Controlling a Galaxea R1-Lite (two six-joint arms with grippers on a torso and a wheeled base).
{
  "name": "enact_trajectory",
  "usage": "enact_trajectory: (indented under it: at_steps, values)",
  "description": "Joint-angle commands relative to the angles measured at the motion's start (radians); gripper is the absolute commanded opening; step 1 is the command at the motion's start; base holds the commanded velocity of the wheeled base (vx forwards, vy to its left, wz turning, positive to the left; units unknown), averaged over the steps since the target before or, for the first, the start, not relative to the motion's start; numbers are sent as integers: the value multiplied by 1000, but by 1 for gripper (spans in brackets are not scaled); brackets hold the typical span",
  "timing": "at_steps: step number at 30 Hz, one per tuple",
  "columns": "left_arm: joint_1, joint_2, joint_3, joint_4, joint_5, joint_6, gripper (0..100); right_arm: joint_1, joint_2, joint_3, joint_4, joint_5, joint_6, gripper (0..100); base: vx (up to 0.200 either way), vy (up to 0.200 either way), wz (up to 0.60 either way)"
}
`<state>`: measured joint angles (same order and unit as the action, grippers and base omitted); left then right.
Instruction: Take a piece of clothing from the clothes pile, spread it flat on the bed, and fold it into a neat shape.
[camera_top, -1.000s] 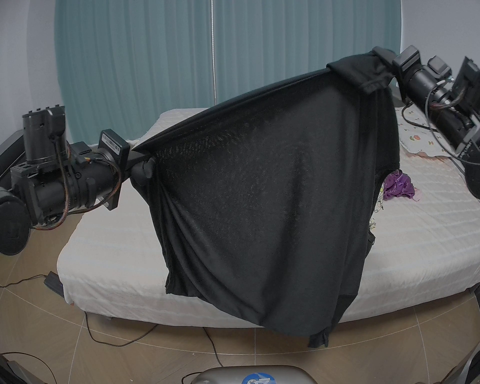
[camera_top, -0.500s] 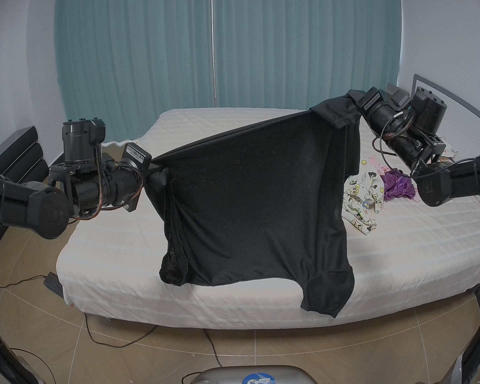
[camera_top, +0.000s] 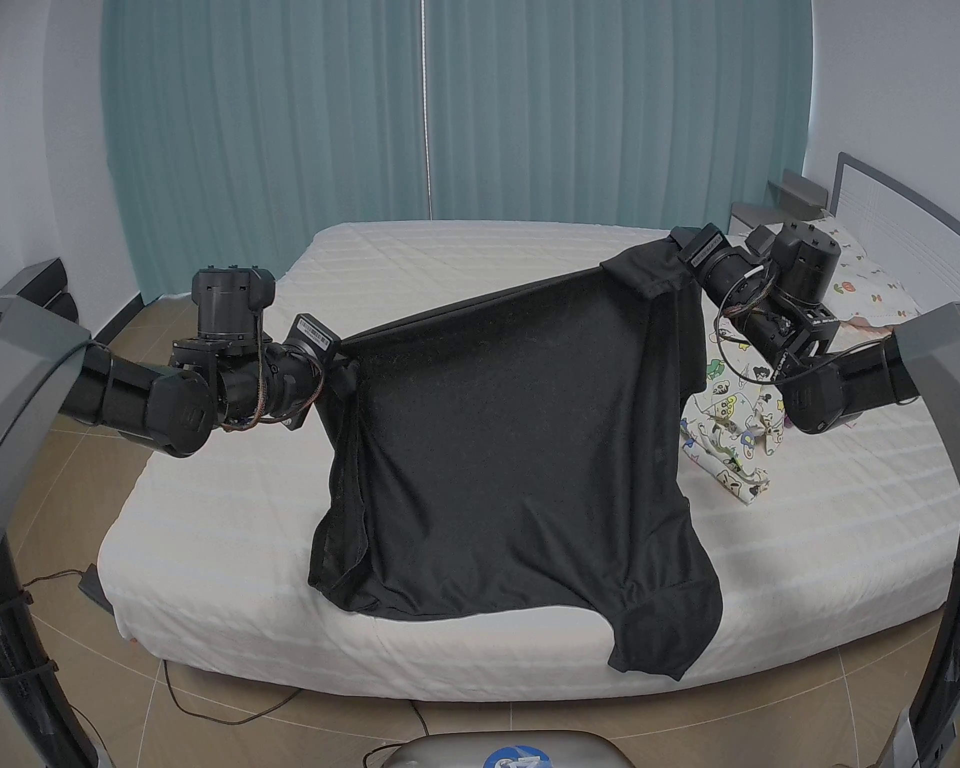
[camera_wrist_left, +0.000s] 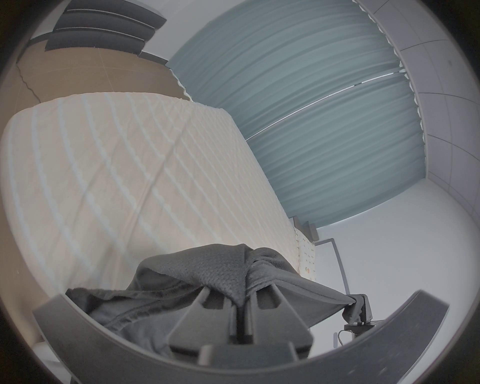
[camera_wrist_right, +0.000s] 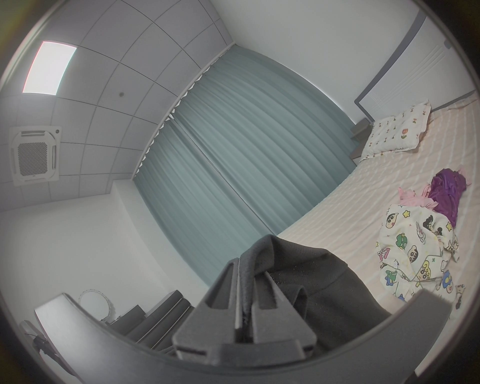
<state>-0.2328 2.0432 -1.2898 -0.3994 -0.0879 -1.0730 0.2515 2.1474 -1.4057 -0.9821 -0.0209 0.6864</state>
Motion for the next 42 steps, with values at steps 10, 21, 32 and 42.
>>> enact_trajectory:
  at_steps: [10, 21, 32, 42]
  values:
    - [12, 195, -191, 79, 2, 13, 0, -3, 210, -102, -16, -90, 2, 0, 120, 0, 0]
    - [7, 255, -275, 178, 59, 22, 0, -15, 242, -102, -18, -94, 4, 0, 55, 0, 0]
    - [4, 304, -321, 185, 60, 19, 0, -12, 307, -99, -21, -94, 9, 0, 55, 0, 0]
    - [9, 350, -342, 178, 62, 11, 100, -14, 351, -99, -36, -83, 5, 100, 0, 0, 0]
